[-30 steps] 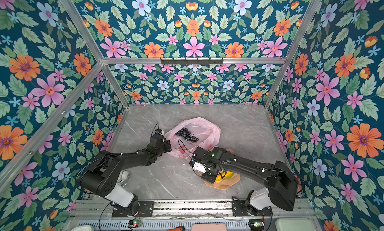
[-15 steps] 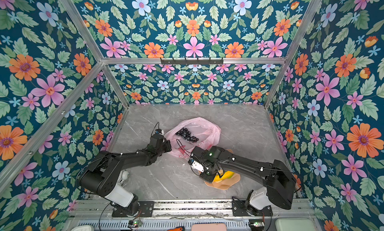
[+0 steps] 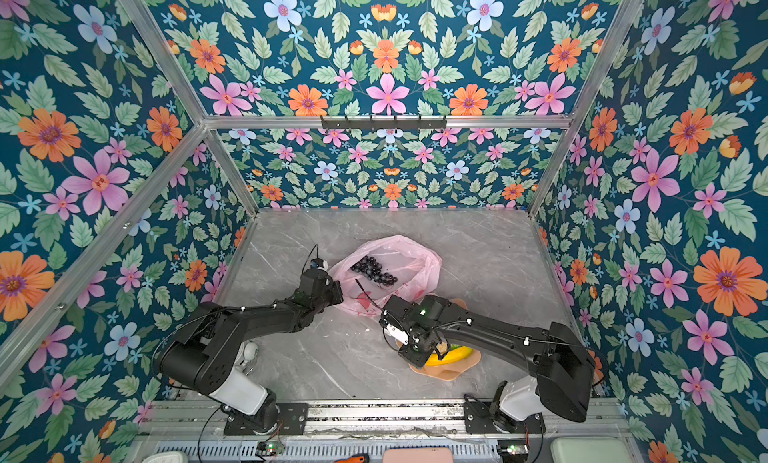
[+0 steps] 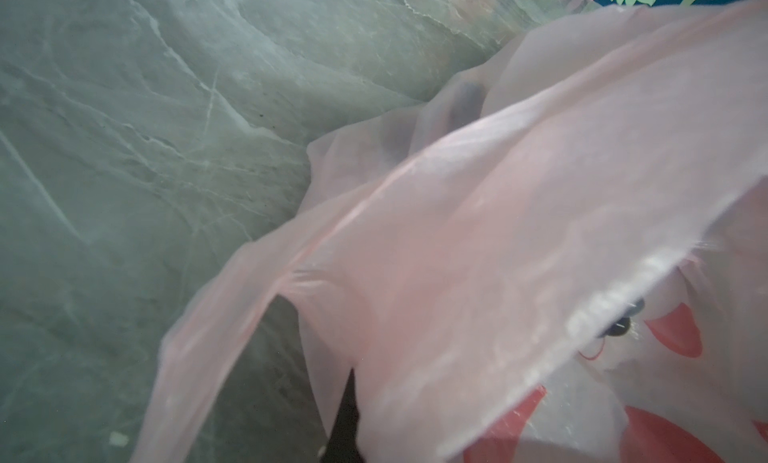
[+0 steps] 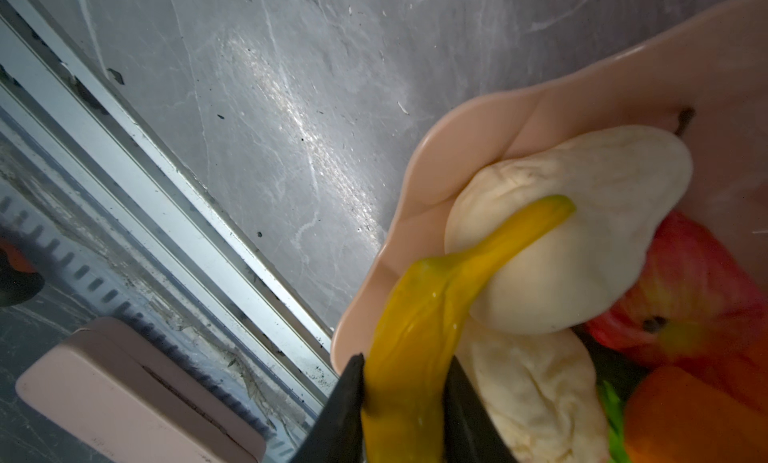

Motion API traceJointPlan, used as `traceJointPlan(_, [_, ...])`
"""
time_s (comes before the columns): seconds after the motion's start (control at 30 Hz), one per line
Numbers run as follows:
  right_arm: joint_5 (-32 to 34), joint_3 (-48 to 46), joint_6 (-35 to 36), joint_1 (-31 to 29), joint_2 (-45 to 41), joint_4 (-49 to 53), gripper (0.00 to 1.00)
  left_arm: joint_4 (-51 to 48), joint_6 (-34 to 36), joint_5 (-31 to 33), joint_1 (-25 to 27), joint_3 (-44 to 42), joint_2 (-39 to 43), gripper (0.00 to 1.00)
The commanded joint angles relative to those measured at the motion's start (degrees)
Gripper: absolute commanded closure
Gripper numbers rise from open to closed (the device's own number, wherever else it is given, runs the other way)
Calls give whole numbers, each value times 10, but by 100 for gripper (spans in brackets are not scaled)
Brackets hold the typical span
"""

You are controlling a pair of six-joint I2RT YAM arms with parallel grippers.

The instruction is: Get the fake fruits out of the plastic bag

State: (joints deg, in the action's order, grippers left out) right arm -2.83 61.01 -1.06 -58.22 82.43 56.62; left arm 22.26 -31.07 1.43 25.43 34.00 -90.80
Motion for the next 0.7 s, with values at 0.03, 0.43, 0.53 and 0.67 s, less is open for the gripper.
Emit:
traceJointPlan(0.03, [12, 1, -1, 0, 2, -3, 66, -5, 8, 6, 0, 5, 2, 100])
traceJointPlan(0.43, [-7, 2, 17, -4, 13, 6, 63, -7, 11, 8, 0, 6, 4, 100])
traceJointPlan(0.53, [-9, 1, 19, -4, 9, 10, 62, -8, 11, 9, 0, 6, 4, 100])
traceJointPlan(0.67, [-14, -1, 17, -4, 8, 15, 61, -8, 11, 9, 0, 6, 4, 100])
